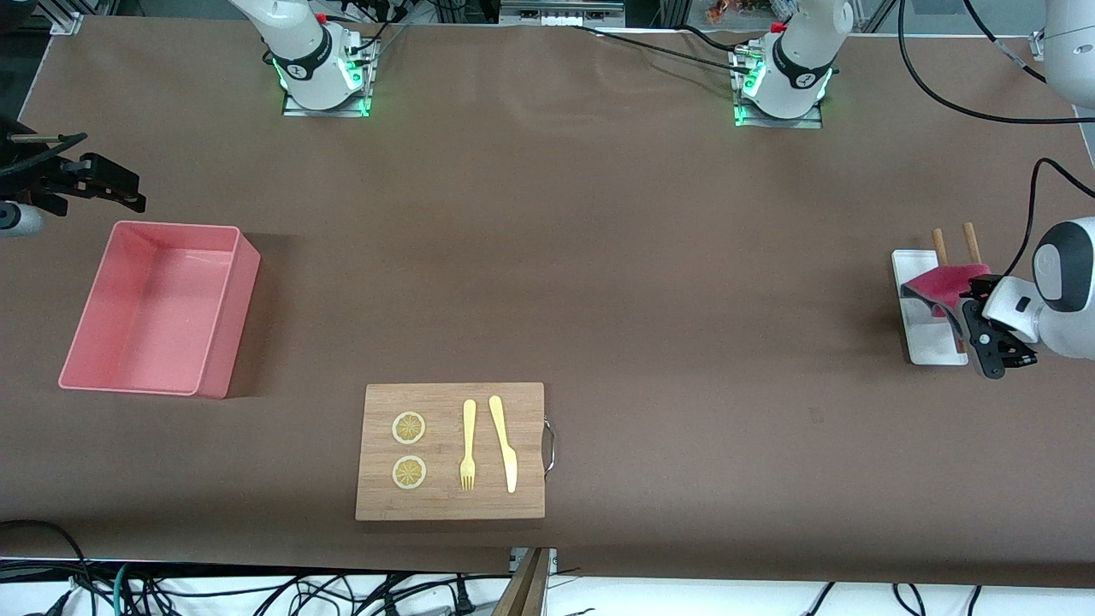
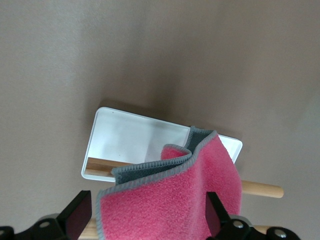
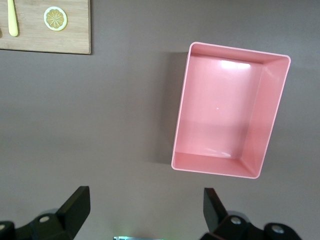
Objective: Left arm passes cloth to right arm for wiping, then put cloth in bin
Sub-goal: 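Grasp the pink cloth edge with the left gripper, then lift the cloth with the left gripper while the right gripper approaches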
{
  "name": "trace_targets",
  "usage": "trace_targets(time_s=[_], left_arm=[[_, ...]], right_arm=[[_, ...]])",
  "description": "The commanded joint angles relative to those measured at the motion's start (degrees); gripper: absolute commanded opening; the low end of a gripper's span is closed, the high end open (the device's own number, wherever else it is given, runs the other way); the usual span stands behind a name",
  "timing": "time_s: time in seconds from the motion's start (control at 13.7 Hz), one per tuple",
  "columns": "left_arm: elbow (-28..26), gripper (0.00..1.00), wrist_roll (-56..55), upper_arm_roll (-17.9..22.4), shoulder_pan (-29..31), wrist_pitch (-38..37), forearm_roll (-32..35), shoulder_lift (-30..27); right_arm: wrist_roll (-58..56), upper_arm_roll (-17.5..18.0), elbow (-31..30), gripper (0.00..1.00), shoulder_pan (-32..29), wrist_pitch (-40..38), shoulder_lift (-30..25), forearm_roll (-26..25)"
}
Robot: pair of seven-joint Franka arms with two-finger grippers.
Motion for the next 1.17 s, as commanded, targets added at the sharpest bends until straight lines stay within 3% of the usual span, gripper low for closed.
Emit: trace_targets(time_s=[0.0,0.29,0.51,0.66,1.1], left_arm=[[1.0,0.88,1.9,-0.6,0.8,0.0,0.3,0.7],[1.0,0.44,2.0,-0.6,0.8,-0.3,0.3,0.8],[1.0,0.23,3.8,-0.7,0.7,-0.4,0.2,0.7],[1.0,0.15,4.8,-0.8,0.6,-0.4,-0.6,0.7],[1.8,0.08,3.9,-1.7,-0.2,-4.0,-1.2,-1.4]], right_arm=[[-0.8,0.2,1.4,1.00,-0.6,-0.2,0.8,-0.3],[0.1,0.3,1.4,1.00,-0.4,-0.1,0.8,-0.3],[0.1,0.2,1.3,1.00,-0.5,0.7,2.9,-0.7],[0.1,-0.5,1.4,1.00,-0.5,0.8,2.4,-0.7],[-0.5,-0.5,1.1,1.00,-0.5,0.9,4.1,-0.8]])
